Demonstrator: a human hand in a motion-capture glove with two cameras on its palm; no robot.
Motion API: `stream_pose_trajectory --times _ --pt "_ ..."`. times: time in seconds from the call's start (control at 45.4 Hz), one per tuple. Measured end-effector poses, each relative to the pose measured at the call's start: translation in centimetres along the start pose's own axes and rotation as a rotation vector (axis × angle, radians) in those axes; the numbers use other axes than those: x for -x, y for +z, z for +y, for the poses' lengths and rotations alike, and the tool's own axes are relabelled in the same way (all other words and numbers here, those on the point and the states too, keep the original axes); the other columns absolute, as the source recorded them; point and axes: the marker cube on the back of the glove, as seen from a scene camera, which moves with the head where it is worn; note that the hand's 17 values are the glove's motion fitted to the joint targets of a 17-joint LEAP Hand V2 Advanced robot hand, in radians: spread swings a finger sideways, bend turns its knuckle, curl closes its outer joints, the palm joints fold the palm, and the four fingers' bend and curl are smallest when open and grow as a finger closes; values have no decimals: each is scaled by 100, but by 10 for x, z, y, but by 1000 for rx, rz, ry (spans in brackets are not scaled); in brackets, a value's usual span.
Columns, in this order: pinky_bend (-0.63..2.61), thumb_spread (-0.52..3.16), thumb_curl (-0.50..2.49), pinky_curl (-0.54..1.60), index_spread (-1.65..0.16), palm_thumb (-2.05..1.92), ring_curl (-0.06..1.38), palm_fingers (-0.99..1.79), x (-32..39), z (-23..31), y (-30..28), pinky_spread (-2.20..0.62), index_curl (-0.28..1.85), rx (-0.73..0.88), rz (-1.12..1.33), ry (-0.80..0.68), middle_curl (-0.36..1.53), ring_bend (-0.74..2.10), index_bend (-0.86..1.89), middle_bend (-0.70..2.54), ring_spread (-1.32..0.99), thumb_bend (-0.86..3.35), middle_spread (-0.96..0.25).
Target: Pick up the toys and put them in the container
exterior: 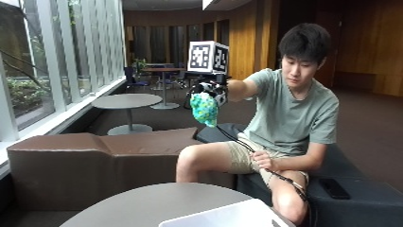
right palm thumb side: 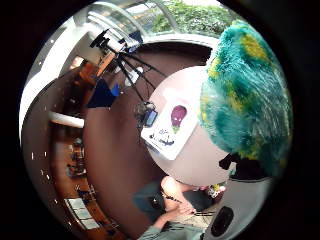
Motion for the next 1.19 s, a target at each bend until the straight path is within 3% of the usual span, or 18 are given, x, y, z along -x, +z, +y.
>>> stream_pose_trajectory --times 0.485,0.595,0.705,0.749,0.793,0.815,1.013,1.189 --pt "161 64 155 59 -20 57 79 59 150 -55 88 -37 -3 96 -68 -167 108 180 13 138 -35 43 -36" --pt "163 63 158 60 -19 55 80 55 163 -56 119 -37 -3 195 -98 -179 109 181 10 137 -35 42 -37" --pt "167 64 158 60 -16 48 79 40 170 -59 144 -37 -1 415 -28 -208 110 177 8 131 -35 36 -38" --pt "171 78 149 59 -11 28 75 -1 167 -54 154 -37 0 471 16 -226 104 170 -5 107 -34 26 -36" --pt "167 86 142 59 -9 19 72 -28 163 -51 160 -33 3 477 50 -241 99 161 3 91 -32 21 -32" --pt "162 90 135 57 -8 8 66 -62 161 -50 161 -25 7 468 59 -246 92 137 18 67 -27 13 -26" --pt "139 113 101 45 -6 -10 48 -50 141 -36 150 -7 13 412 -22 -251 71 89 9 24 -13 -6 -5" --pt "113 123 77 36 -9 -15 39 -44 115 -14 126 -1 14 354 -55 -326 61 66 7 14 -7 -10 2"
